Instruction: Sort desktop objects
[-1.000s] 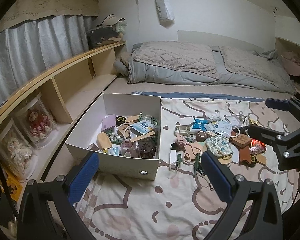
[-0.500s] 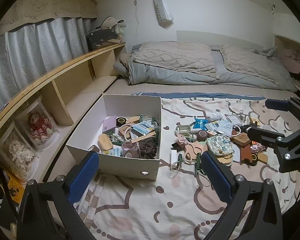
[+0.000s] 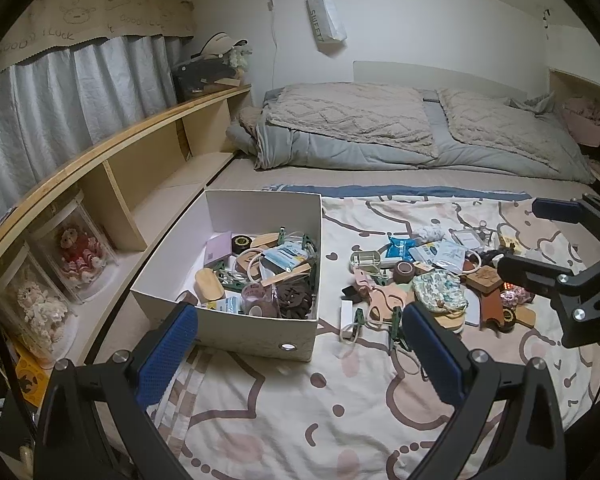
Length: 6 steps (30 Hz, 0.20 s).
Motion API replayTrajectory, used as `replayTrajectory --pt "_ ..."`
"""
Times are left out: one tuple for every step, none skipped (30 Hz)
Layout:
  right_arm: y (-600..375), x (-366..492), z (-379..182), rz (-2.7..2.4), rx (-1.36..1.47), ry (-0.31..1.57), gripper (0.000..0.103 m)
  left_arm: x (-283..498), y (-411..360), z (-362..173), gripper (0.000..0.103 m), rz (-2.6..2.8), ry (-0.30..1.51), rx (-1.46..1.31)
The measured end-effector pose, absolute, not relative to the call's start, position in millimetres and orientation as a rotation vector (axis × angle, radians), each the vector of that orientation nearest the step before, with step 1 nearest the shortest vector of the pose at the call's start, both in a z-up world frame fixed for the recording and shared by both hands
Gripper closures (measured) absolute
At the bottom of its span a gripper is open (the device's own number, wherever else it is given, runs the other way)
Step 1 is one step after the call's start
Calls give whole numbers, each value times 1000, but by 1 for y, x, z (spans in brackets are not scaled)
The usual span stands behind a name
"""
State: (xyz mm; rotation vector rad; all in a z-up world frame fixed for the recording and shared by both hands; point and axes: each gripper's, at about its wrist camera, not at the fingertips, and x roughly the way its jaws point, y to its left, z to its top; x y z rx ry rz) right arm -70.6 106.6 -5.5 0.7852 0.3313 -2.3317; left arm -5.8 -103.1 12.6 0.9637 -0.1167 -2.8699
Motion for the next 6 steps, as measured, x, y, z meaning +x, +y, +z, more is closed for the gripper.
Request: replayTrajectory --pt "107 -71 -5 -2330 787 328 0 -6 -102 13 0 -2872 -115 964" --pt "107 -71 -5 -2329 788 323 0 -6 -102 13 0 -2874 -115 964" --pt "107 -71 -4 -2329 789 319 0 -6 -101 13 0 -2876 -116 964" --pt "108 -71 -4 -2329 789 317 0 -6 -100 13 0 -2879 -117 962" --pt "109 -71 -4 -2330 790 315 0 -6 -99 14 0 -2883 -118 959" --pt "109 -71 -3 -2331 791 313 0 -6 -98 14 0 -2884 -118 958"
